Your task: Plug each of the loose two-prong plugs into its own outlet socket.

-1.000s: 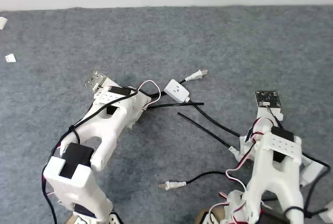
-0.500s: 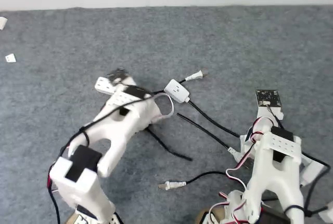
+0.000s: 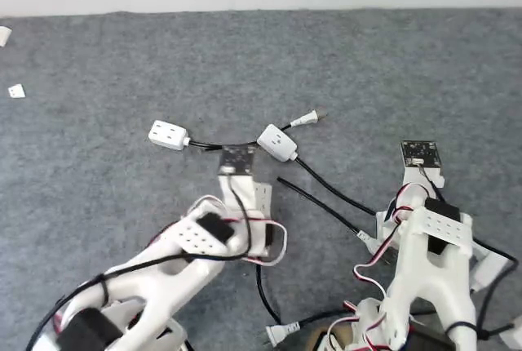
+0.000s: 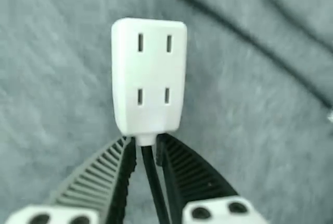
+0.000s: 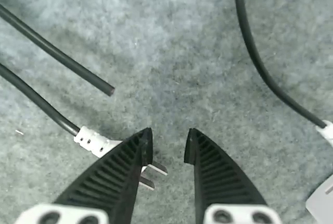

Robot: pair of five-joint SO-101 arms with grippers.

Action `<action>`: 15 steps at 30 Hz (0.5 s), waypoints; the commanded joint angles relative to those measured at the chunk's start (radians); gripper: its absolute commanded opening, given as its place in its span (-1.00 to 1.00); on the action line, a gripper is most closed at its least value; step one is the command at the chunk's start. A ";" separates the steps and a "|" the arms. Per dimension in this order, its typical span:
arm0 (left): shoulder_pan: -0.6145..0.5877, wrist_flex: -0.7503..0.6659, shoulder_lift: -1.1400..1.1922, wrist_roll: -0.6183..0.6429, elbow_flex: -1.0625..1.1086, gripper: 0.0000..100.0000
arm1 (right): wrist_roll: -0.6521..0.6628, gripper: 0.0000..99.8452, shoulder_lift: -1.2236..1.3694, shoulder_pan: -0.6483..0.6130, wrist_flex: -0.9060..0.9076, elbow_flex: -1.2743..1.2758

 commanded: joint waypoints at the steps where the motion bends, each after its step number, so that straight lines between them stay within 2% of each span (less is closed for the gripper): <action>1: -0.063 0.008 -0.064 -0.101 -0.030 -0.97 | 0.012 -0.80 0.002 -0.010 -0.013 -0.044; 7: -0.064 0.075 0.040 -0.120 -0.111 -0.97 | -0.002 -0.80 -0.010 -0.012 0.031 -0.052; 9: -0.064 0.069 0.089 -0.120 -0.127 -0.97 | -0.052 -0.80 -0.033 -0.030 0.079 -0.078; 13: -0.064 0.074 0.166 -0.120 -0.170 -0.96 | -0.068 -0.80 -0.206 -0.113 0.214 -0.080; 15: -0.066 0.077 0.180 -0.118 -0.176 -0.89 | -0.064 -0.80 -0.344 -0.145 0.245 -0.040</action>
